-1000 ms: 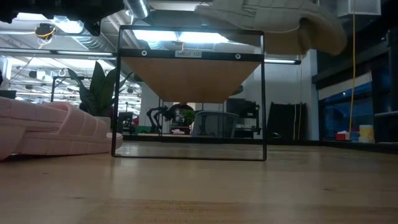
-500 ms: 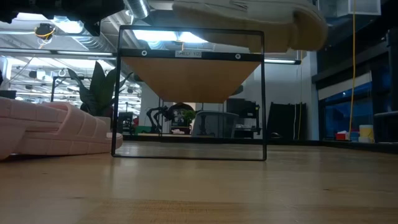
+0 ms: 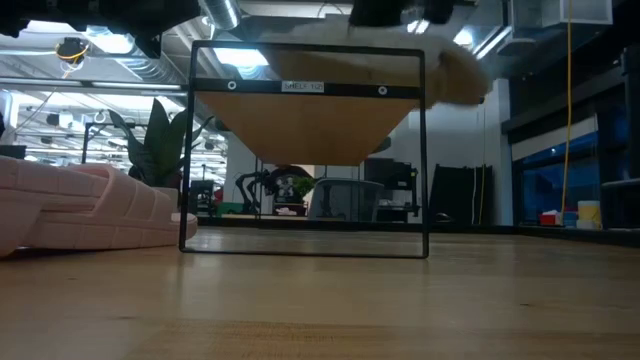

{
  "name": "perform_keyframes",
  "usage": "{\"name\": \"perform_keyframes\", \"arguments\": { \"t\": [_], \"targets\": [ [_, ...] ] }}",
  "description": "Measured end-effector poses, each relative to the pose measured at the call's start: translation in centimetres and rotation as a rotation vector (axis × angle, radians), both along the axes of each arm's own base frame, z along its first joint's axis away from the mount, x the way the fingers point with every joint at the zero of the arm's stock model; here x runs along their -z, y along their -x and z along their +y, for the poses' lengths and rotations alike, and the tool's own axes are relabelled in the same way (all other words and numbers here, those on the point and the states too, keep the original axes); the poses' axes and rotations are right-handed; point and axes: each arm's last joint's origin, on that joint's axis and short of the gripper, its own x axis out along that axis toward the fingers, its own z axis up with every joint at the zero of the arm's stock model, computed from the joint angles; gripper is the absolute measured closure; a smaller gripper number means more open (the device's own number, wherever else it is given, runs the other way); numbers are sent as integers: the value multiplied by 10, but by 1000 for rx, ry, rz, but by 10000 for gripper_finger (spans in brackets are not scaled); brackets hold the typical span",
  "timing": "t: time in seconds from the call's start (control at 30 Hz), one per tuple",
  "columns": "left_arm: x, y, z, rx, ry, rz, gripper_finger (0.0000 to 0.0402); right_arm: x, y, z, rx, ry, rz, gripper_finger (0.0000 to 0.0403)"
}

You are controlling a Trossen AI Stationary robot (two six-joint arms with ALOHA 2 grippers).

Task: Pick and place slippers onto the shelf
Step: Put the gray pair of slippers on the shelf

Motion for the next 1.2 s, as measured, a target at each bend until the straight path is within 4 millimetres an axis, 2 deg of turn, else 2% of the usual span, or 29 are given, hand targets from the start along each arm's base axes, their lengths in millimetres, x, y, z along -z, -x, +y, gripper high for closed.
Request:
{"name": "perform_keyframes", "arguments": {
  "t": [0.17,0.37,0.67,0.93,1.2],
  "targets": [
    [0,0,0,0,-1,1,376,11,-13,-14,-15,32,5,401],
    [0,0,0,0,-9,5,376,13,-19,-24,-45,40,-28,401],
    [0,0,0,0,-27,8,376,13,-22,-28,-118,-23,-65,401],
    [0,0,0,0,-27,8,376,33,-37,-32,-124,-38,-24,401],
    [1,0,0,0,-28,11,376,43,-47,-33,-124,-40,-19,401]
  ]
}}
